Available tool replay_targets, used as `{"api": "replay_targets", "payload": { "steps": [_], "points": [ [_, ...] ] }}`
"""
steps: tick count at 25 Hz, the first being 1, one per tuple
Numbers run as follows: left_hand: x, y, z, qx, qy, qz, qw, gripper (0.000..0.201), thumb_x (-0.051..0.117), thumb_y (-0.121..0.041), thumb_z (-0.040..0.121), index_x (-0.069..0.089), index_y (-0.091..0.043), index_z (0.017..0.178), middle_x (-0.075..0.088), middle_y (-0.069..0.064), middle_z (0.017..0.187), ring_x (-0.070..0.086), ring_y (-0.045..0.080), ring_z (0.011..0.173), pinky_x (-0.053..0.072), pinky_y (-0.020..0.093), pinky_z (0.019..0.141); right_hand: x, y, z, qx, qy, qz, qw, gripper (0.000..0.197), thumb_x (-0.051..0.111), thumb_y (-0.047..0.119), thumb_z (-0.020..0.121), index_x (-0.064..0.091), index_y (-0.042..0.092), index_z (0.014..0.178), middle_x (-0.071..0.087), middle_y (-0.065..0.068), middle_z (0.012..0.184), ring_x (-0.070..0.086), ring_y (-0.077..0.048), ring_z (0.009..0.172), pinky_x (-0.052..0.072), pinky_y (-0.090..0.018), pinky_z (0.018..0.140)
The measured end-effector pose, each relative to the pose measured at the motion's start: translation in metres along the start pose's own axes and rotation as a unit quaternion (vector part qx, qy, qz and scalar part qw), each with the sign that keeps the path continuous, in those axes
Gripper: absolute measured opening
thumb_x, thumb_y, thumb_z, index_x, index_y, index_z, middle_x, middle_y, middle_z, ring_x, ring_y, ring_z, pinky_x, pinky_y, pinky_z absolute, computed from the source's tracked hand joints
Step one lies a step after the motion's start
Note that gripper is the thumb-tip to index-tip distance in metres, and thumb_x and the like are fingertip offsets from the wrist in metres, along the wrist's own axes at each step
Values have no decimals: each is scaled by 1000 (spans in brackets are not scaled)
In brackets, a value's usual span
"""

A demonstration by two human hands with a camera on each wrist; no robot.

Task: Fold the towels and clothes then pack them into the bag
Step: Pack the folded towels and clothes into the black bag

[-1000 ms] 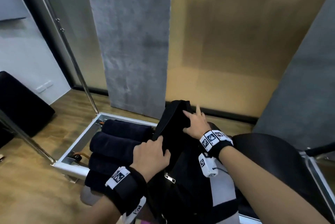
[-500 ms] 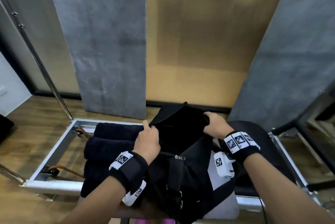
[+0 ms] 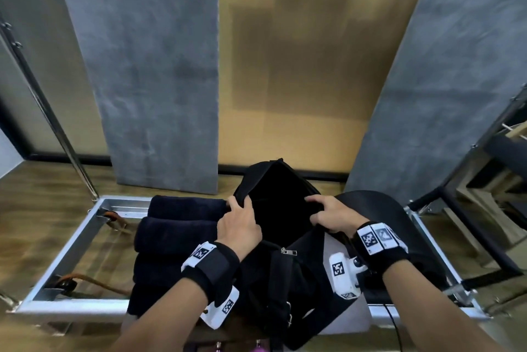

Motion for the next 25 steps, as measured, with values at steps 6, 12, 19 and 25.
{"api": "replay_targets", "payload": {
  "steps": [6,12,19,25],
  "points": [
    [-13,15,-28,54,-114,-77,989,55,52,-51,105,38,-30,154,33,7,140,69,34,84,48,36,69,23,64,-30,-141,-176,-86,970,48,70,24,89,63,31,137,29,-6,166,26,-22,155,30,-40,123],
    [-18,110,-66,-79,-290,-301,905,26,55,-46,103,57,-25,88,62,-7,91,61,21,76,41,36,67,123,164,-63,-352,-152,-156,910,34,69,16,85,74,18,120,69,0,124,60,-22,121,45,-37,108],
    [42,173,-78,-243,-99,-631,730,39,61,-37,107,67,1,105,77,21,86,79,30,69,66,41,62,229,190,-32,-283,-55,-433,854,68,77,42,86,50,17,143,48,-6,139,44,-29,131,42,-48,103],
    [41,171,-82,-206,-93,-741,632,53,69,-37,102,55,0,137,73,19,119,75,25,108,63,42,92,235,195,-31,-284,-78,-428,854,49,70,32,86,50,18,129,63,-2,127,50,-28,125,38,-49,102]
  ]
}}
Point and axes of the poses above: each hand's wrist, its own z-axis towards the middle knuckle, its own x-axis out of the palm, y = z × x, the point moved 5 cm from there along z, towards the middle knuckle
